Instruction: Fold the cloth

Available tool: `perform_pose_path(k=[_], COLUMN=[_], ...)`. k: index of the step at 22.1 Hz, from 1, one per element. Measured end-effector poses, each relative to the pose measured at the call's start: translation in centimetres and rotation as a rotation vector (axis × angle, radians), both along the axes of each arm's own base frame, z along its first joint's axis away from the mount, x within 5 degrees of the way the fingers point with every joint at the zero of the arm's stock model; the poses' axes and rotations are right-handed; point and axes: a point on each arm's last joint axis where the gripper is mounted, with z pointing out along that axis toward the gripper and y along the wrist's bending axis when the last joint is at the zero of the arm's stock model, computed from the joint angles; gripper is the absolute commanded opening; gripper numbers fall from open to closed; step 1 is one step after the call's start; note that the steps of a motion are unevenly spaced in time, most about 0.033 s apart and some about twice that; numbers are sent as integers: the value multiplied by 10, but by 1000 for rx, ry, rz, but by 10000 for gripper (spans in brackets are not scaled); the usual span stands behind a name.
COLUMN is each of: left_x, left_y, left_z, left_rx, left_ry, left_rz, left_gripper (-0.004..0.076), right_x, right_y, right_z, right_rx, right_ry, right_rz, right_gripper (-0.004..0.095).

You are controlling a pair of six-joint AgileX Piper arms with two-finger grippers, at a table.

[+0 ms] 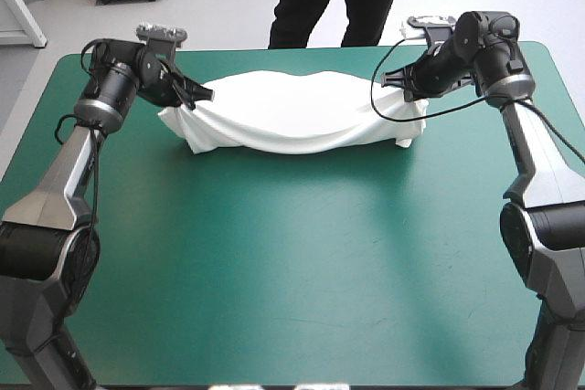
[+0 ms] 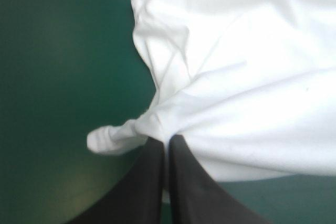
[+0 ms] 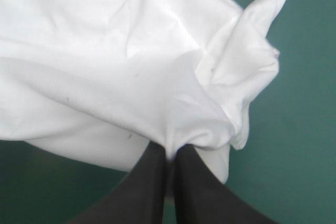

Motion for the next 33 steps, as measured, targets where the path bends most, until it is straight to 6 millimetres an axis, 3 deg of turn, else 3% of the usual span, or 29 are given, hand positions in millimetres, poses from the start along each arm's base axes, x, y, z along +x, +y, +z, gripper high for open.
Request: perform_pose_path(k=[3, 4, 5, 14, 17, 22, 26, 27, 29, 30, 31, 32, 33], left_x=[-29, -47, -54, -160, -195, -226, -237, -238, -239, -239, -238, -238, -238], left_y=[4, 6, 7, 22, 29, 34, 36, 36, 36, 36, 36, 36, 37], left_z=[-24, -34, -37, -88, -93, -93, -100, -102, -107, -107, -109, -110, -108], left_rx=[-10, -16, -17, -32, -30, -34, -29, -30, -22, -17, -7, -1, 17], left_ry=[50, 67, 75, 224, 246, 263, 295, 302, 322, 328, 340, 344, 361], left_rz=[-5, -6, -6, -6, -5, -3, -2, -2, -10, -20, -29, -31, -35], left_gripper=[-9, -9, -9, -9, -9, -9, 8, 39, 206, 371, 437, 557, 590], right_x=[-10, -20, -26, -152, -188, -214, -218, -218, -218, -218, -217, -217, -218], right_y=[2, 3, 2, -9, -12, -12, -12, -11, -11, -11, -10, -9, -7], right_z=[-23, -33, -34, -100, -111, -111, -111, -111, -114, -116, -119, -120, -121], right_rx=[-2, -13, -13, 9, 45, 56, 71, 73, 74, 73, 75, 83, 99], right_ry=[87, 114, 108, 230, 269, 269, 272, 275, 298, 311, 336, 348, 378], right_rz=[16, 18, 16, -26, -42, -38, -43, -44, -44, -45, -46, -47, -48], right_gripper=[-17, -17, -17, -16, -16, -17, 10, 48, 233, 388, 441, 525, 532])
